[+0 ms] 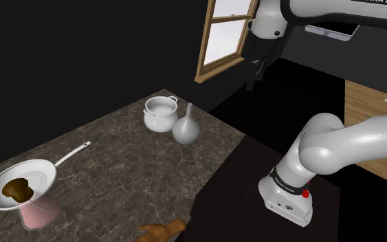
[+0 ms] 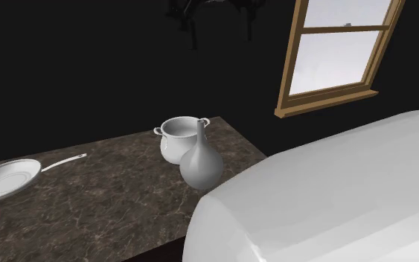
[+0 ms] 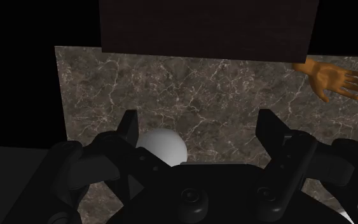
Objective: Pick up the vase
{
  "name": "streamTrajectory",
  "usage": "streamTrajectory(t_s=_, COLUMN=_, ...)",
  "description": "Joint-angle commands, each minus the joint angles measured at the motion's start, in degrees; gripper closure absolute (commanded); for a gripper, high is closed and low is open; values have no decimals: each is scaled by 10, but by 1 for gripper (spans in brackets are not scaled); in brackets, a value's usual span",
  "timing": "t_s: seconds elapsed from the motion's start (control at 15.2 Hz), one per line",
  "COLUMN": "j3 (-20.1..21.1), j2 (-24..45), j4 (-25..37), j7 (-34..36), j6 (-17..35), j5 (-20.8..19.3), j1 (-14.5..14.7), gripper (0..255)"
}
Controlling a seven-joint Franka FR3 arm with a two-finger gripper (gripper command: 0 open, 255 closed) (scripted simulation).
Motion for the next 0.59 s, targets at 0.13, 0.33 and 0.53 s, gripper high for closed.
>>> streamTrajectory(t_s=0.13, j3=-9, j2=27, j4=-12, j7=-4, j6=43, j5=-4, j1=-2, gripper=0)
streamTrajectory(t_s=0.33, j3=-21, j2=73, j4=-24, j7=-9, j6=107, j5=-8, j1=-6, gripper=0)
streamTrajectory(t_s=0.53, j3=-34, j2=126, j4=-27, j7=-15, j6=169, j5=-11, j1=-9, gripper=0)
